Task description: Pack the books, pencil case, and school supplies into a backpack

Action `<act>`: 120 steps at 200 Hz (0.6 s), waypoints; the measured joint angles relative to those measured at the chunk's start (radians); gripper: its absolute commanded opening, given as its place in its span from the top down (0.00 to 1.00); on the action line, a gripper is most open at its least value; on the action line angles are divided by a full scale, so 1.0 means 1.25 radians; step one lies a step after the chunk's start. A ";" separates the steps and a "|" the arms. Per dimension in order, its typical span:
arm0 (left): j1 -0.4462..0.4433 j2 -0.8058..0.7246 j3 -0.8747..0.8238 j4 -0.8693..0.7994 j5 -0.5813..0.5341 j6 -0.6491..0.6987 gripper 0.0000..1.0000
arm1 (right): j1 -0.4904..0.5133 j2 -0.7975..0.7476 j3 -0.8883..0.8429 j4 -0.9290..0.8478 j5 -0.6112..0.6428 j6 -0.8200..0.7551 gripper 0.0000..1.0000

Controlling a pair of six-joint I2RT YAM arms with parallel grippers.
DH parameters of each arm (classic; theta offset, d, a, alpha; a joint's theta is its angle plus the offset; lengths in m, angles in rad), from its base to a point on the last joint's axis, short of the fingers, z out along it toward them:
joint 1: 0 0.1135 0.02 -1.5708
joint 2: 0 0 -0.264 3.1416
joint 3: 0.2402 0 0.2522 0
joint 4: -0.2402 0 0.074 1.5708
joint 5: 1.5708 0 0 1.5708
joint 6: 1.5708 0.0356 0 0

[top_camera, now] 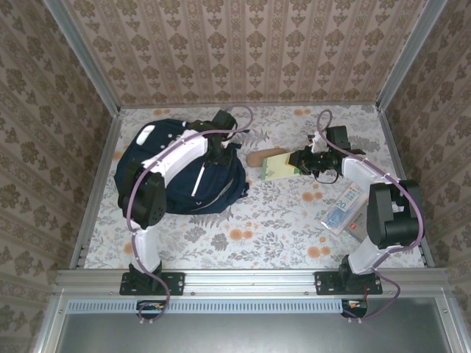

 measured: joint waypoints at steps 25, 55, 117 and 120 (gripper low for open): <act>-0.006 0.027 -0.009 -0.007 -0.031 0.014 0.59 | 0.000 0.000 -0.001 0.000 0.000 0.000 1.00; -0.019 0.037 -0.011 -0.008 -0.073 0.031 0.95 | 0.000 0.000 -0.005 0.016 -0.007 0.010 1.00; -0.028 -0.004 -0.004 -0.027 -0.103 0.038 1.00 | 0.037 -0.008 -0.054 0.163 -0.026 0.137 1.00; -0.027 -0.009 0.001 -0.032 -0.103 0.038 1.00 | 0.042 -0.007 -0.056 0.176 -0.027 0.148 1.00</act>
